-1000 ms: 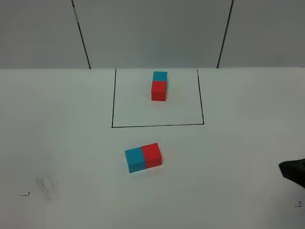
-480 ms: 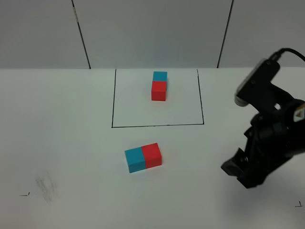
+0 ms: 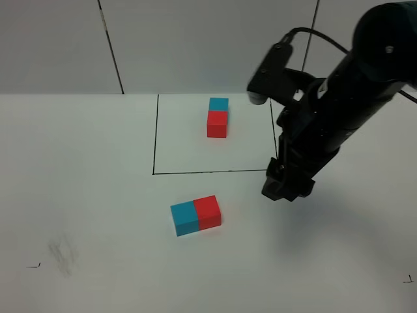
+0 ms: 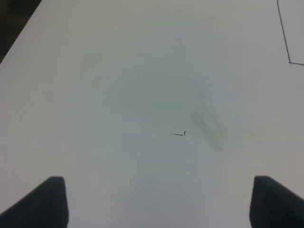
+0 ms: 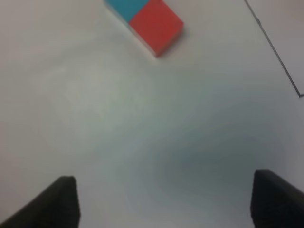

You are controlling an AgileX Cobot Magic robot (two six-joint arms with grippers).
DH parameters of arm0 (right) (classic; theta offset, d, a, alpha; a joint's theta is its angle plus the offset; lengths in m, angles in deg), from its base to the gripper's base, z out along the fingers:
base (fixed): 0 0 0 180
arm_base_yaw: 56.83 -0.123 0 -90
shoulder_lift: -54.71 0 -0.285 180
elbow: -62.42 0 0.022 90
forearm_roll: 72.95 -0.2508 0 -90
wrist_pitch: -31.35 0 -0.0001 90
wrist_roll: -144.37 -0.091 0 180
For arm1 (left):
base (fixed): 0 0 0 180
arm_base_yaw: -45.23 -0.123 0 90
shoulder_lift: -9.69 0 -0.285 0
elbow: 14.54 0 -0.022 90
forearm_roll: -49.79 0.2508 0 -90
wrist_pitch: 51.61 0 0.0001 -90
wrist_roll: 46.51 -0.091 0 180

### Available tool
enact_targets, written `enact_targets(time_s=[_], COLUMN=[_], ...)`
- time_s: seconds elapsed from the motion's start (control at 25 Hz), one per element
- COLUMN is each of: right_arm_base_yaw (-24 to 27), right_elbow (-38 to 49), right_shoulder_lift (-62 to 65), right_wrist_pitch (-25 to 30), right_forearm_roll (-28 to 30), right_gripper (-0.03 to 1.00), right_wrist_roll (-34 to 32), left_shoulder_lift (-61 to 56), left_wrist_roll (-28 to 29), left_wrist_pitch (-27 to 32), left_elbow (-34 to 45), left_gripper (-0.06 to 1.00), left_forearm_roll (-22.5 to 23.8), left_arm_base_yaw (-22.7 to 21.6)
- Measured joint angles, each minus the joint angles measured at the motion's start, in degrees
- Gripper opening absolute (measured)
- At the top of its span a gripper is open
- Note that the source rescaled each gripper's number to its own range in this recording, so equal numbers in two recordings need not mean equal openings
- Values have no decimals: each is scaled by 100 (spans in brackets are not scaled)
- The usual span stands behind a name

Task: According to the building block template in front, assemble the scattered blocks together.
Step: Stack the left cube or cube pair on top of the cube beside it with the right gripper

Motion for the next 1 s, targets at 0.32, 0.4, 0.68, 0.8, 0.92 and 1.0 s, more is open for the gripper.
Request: enact_targets(time_s=[0.32, 0.4, 0.68, 0.8, 0.92, 1.0], right_arm_base_yaw=[-1067, -1234, -1290, -1290, -1290, -1290], right_elbow=[-951, -1107, -1453, -1665, -1978, -2235], right_shoulder_lift=[-1098, -1368, -2121, -2318, -2475, -2563], right_wrist_pitch=[37, 47, 190, 145, 67, 54], right_forearm_roll=[704, 1081, 1418, 1418, 1421, 1421], right_gripper=[62, 62, 62, 62, 62, 62], right_wrist_roll=[596, 614, 926, 1189, 1409, 1467], left_shoulder_lift=[0, 0, 0, 0, 0, 0], left_wrist_roll=[0, 0, 0, 0, 0, 0], left_wrist_pitch=[0, 0, 0, 0, 0, 0], left_elbow=[0, 0, 0, 0, 0, 0], left_gripper=[100, 100, 100, 100, 100, 100], left_forearm_roll=[0, 0, 0, 0, 0, 0], left_arm_base_yaw=[0, 0, 0, 0, 0, 0])
